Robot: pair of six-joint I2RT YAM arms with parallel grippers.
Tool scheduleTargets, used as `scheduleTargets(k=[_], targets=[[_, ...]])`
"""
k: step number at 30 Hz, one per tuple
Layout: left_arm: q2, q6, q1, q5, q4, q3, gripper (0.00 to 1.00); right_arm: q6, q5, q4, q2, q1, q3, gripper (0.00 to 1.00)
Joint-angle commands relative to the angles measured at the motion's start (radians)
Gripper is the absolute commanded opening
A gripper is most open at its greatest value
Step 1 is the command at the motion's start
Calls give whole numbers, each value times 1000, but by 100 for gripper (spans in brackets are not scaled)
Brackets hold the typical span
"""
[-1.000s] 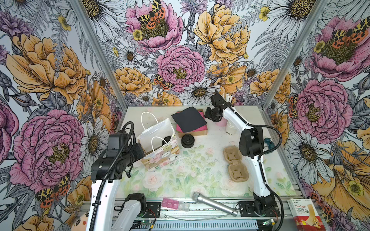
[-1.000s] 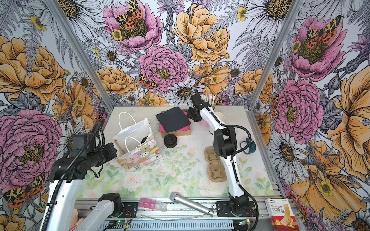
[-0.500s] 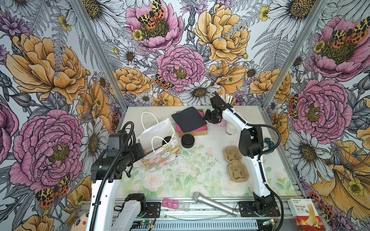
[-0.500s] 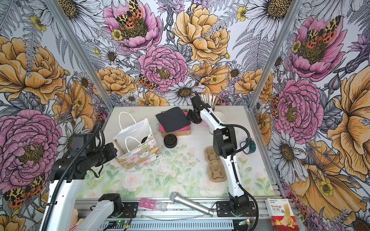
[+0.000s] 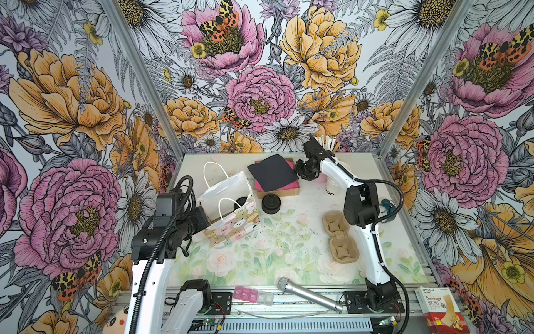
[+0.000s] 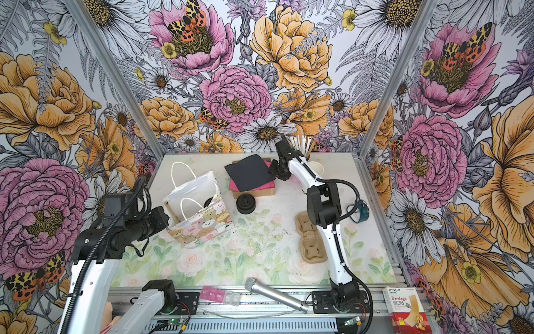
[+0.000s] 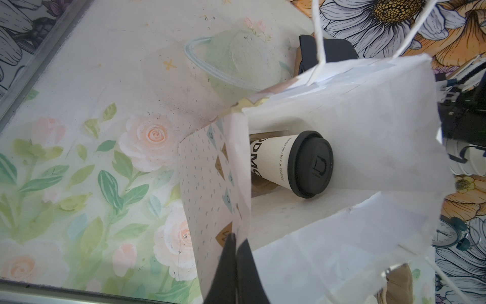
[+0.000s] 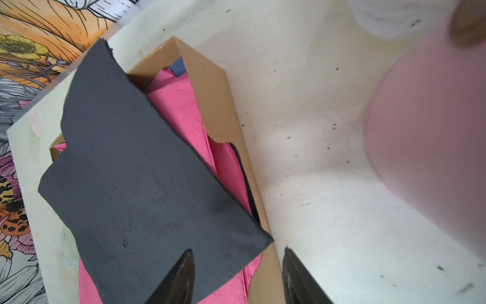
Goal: Pack a coffee takeout order
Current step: Pick up the napkin from the napkin box.
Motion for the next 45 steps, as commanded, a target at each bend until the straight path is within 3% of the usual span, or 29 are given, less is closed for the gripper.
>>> scheduleTargets(k=[1,12,22,45], targets=[[8,21,10,19,-21,-22,0,20,-15,1,39,7,9,55],[5,23,18,20,-19,-30,0,36,-21,1,59,10,23,54],[-1,26,25,25,-16,-41,0,41,-32,21,81,11,77,47],[20,34,35,40,6,-48,0,29,10,41,24,19,95,10]])
